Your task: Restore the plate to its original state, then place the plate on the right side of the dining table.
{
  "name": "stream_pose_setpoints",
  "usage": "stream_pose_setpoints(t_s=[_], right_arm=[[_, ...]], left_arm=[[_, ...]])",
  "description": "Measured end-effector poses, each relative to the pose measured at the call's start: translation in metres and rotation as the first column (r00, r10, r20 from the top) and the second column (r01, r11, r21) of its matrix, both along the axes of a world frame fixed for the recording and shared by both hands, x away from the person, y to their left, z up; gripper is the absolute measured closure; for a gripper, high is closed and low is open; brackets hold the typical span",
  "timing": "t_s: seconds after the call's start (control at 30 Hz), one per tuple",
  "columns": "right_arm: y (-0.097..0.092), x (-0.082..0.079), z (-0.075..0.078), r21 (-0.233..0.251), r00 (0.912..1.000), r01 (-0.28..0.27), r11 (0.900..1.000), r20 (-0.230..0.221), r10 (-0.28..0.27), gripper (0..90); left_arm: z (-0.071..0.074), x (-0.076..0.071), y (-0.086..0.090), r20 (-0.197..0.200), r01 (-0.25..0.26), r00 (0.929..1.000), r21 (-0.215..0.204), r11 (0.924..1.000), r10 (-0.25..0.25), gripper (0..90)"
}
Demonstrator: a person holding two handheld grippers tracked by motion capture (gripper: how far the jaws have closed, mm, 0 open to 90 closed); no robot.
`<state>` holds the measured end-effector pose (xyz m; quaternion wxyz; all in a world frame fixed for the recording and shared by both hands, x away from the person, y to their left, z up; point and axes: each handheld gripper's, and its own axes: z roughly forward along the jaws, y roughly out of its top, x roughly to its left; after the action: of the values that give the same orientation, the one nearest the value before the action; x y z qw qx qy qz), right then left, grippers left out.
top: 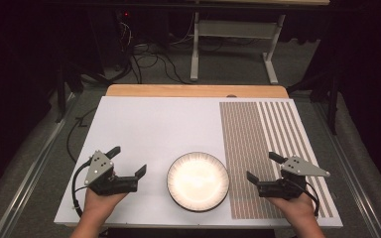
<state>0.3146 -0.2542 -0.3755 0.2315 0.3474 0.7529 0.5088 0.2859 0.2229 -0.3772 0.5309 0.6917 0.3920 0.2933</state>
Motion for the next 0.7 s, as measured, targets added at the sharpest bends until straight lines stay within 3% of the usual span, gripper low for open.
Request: stream_pose_setpoints(t_s=[0.5, 0.7], right_arm=[[-0.0025, -0.0006, 0.0046, 0.022, 0.9991, 0.015, 0.9996, 0.038, -0.016, 0.5], [-0.0028, -0.0015, 0.005, 0.014, 0.9987, 0.021, 0.9997, 0.046, -0.022, 0.8]], left_arm=[[-0.0027, 0.0025, -0.0007, -0.026, 0.007, 0.9996, -0.002, 1.0, -0.007, 0.4], [-0.0018, 0.0015, -0.0023, -0.017, 0.019, 0.9997, 0.005, 0.9998, -0.019, 1.6]])
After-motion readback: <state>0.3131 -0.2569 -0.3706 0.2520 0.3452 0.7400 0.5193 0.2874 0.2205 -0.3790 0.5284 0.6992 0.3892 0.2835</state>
